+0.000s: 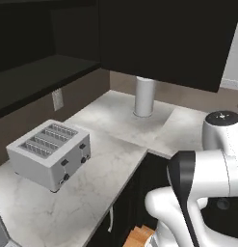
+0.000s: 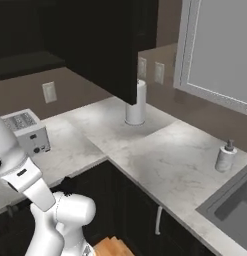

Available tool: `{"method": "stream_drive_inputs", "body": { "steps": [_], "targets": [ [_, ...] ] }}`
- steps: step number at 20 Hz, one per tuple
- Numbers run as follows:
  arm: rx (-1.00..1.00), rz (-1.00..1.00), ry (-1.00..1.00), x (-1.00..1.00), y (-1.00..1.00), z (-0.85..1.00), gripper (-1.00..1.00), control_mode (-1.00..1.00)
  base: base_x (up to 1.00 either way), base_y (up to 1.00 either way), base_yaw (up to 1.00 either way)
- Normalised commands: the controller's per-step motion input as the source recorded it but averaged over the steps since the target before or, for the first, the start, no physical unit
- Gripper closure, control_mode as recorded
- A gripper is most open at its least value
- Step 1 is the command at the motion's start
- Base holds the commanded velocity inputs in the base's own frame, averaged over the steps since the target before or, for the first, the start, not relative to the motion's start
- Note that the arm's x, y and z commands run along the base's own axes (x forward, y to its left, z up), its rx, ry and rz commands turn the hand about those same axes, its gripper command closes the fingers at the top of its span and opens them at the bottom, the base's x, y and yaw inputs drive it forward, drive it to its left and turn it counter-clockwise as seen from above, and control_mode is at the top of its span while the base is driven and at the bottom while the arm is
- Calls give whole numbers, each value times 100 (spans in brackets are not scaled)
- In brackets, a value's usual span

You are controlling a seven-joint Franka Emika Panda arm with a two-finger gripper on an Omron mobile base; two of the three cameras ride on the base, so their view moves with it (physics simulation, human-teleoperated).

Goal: Locate and retrieve the dish brush and soap dispenser from the cabinet. Place them next to the sink.

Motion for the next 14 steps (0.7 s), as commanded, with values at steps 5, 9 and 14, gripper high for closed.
{"method": "stream_drive_inputs", "body": {
  "steps": [5,9,14],
  "targets": [
    [0,0,0,0,0,0,100,100,0,-49,-32],
    [0,0,0,0,0,0,100,100,0,-69,-18],
    [0,0,0,0,0,0,100,100,-11,-57,-14]
  ]
}}
